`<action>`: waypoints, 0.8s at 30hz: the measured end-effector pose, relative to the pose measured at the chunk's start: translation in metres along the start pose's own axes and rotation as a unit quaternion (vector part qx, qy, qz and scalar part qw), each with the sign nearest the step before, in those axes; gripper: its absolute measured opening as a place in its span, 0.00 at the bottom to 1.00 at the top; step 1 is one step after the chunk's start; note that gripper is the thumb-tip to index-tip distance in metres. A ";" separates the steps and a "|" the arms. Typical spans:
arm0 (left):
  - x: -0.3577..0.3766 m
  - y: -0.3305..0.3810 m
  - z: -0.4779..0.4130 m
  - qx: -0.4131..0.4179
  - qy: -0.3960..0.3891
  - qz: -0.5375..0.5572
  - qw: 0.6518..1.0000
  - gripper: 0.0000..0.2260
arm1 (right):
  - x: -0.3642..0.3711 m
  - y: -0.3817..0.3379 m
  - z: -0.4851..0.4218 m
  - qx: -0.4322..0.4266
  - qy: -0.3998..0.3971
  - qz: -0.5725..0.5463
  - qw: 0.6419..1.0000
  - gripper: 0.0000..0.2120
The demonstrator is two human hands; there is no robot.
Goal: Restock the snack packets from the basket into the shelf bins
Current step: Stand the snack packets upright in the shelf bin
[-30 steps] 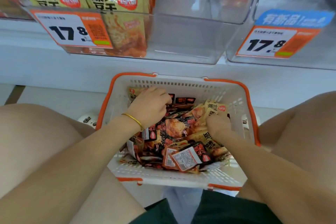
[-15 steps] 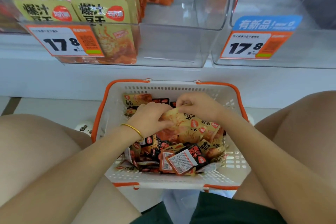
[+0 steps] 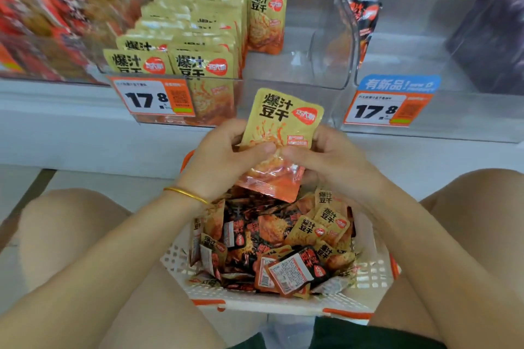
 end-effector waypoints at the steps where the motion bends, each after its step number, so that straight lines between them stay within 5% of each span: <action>1: -0.005 0.013 0.002 0.016 -0.003 -0.011 1.000 0.11 | 0.001 -0.017 0.003 -0.011 -0.005 0.001 1.000 0.15; 5: -0.039 0.063 -0.004 0.109 0.101 -0.094 0.984 0.21 | -0.005 -0.082 -0.006 -0.034 -0.025 -0.006 0.999 0.12; 9: -0.071 0.085 -0.035 0.216 0.239 -0.277 0.905 0.13 | -0.031 -0.126 -0.062 -0.066 0.100 0.095 0.988 0.04; 14: -0.070 0.078 -0.078 0.200 0.194 -0.455 0.845 0.18 | -0.061 -0.138 -0.152 -0.051 0.240 0.470 0.848 0.16; 19: -0.065 0.069 -0.089 0.187 0.183 -0.493 0.830 0.22 | -0.076 -0.097 -0.225 0.069 0.246 0.493 0.832 0.21; 24: -0.063 0.058 -0.094 0.181 0.176 -0.496 0.830 0.23 | -0.085 -0.076 -0.257 0.092 0.284 0.397 0.868 0.16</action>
Point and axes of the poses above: each hand's wrist, its own z-axis away from the middle knuckle, its own x-axis out of the palm, y = z × x, the point moved 5 cm from there along -z, towards the middle knuckle, and after that the axes turned 1 degree about z, right-handed, at the moved point
